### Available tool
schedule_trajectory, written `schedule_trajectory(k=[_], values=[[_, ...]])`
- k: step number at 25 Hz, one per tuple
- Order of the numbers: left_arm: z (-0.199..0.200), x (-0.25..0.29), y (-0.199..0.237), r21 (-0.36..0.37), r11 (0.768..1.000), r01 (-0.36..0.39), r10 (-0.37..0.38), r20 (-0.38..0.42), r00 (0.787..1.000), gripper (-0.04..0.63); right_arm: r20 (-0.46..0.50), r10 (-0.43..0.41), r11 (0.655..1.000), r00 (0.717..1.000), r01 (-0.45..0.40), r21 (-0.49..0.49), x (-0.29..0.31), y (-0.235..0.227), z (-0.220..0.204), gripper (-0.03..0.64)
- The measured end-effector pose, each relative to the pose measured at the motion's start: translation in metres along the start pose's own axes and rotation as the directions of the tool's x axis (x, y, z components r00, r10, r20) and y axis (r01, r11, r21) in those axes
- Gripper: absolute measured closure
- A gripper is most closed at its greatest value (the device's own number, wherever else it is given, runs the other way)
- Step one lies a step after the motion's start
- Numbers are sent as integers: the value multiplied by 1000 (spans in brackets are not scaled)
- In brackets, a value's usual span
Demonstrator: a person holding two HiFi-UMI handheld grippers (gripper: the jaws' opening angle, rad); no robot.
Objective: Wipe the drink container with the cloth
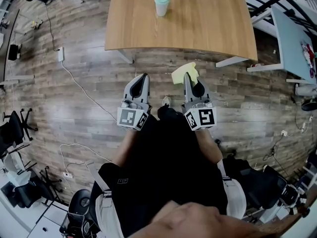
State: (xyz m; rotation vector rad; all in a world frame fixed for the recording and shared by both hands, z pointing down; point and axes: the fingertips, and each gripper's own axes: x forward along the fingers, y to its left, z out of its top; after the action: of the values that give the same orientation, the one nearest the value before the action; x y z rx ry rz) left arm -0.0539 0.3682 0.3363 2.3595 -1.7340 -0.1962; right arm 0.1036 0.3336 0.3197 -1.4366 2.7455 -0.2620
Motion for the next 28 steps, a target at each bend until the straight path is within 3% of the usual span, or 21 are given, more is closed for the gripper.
schedule_trajectory(k=[12, 28], values=[[-3, 57, 41, -4, 1000, -13, 13, -21, 1000, 572, -16, 4, 1000, 1000, -4, 5, 66, -32, 2, 572], [-6, 212, 154, -15, 987, 160, -161, -96, 982, 572, -45, -165, 986, 985, 165, -2, 211, -65, -5, 572]])
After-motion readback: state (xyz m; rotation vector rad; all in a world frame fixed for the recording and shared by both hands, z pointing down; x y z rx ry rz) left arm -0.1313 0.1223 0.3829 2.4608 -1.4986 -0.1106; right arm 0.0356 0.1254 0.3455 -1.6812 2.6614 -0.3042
